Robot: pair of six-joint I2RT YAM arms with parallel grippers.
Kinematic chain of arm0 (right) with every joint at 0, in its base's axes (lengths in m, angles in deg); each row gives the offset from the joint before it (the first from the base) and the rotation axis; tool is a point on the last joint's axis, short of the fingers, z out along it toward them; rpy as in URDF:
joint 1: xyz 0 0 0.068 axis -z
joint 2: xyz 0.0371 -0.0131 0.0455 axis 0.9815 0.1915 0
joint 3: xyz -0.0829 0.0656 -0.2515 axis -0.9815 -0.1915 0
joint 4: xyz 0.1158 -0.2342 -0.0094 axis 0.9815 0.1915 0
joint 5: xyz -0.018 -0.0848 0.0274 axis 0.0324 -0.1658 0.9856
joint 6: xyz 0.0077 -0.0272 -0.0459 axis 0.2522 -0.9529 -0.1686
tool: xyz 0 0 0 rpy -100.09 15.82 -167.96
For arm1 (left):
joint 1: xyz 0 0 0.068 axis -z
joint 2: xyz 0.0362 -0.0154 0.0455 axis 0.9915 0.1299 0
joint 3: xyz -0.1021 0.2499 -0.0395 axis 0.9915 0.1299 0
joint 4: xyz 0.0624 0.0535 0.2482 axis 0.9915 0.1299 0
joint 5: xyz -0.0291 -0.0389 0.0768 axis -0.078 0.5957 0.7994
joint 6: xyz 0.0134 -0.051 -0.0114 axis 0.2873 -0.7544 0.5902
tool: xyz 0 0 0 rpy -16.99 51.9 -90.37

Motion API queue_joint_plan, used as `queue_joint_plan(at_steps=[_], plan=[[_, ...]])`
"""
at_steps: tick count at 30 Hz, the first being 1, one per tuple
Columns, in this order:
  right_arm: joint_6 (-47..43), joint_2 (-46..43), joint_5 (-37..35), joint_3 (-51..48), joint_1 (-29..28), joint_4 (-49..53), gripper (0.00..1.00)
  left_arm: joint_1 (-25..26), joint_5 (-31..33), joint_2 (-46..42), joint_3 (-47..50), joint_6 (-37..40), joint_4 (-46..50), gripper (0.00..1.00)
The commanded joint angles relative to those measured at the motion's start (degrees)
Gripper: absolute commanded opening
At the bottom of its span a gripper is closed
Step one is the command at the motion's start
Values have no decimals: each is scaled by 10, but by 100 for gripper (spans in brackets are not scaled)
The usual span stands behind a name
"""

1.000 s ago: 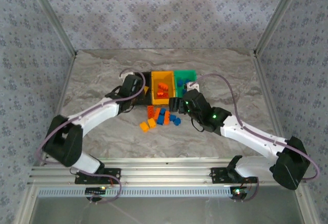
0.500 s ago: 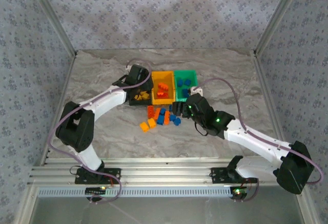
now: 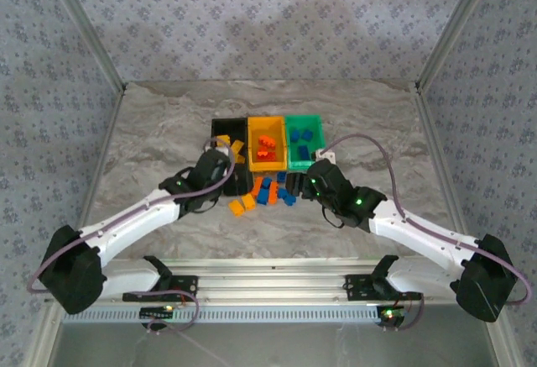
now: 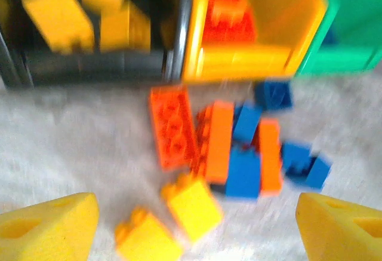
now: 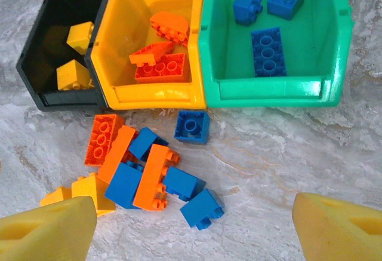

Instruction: Sort the legos into containers by color

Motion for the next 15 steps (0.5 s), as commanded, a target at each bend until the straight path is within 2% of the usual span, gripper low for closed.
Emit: queue_joint_plan(at_steps=[1, 7, 15], plan=[[15, -3, 5, -12, 3, -4, 87, 11, -37, -23, 61, -18, 11, 86], [15, -2, 5, -11, 3, -4, 87, 12, -60, -20, 118, -30, -47, 83], [14, -14, -1, -14, 3, 3, 87, 12, -18, 20, 126, -30, -27, 82]])
